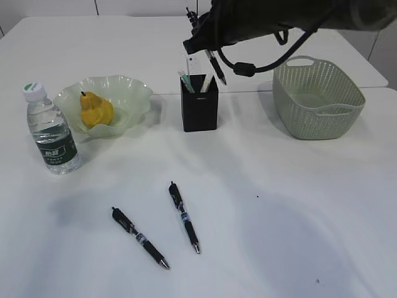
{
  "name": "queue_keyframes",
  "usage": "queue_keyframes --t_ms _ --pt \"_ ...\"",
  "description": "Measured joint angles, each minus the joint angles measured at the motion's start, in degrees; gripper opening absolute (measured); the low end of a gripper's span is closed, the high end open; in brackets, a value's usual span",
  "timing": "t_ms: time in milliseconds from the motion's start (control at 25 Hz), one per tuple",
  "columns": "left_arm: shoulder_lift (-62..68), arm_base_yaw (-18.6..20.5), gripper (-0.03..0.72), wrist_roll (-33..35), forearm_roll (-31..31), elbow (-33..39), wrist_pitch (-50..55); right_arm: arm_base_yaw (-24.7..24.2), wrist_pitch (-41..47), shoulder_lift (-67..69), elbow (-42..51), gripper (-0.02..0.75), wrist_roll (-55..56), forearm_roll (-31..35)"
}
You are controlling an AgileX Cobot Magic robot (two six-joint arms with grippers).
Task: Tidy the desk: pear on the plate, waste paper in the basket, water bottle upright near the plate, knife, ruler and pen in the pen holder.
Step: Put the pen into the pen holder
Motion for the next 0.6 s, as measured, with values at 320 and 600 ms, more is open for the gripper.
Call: queue_keyframes --t_ms 320,600 --pt "0.0 0.0 0.341 0.0 0.0 0.0 -0.4 1.6 -16.4 4.8 0.0 0.155 -0.3 2.7" --pt "0.0 0.0 0.341 0.0 0.0 0.0 -1.5 2.0 -27.7 7.8 -0.2 0.155 4.4 3.3"
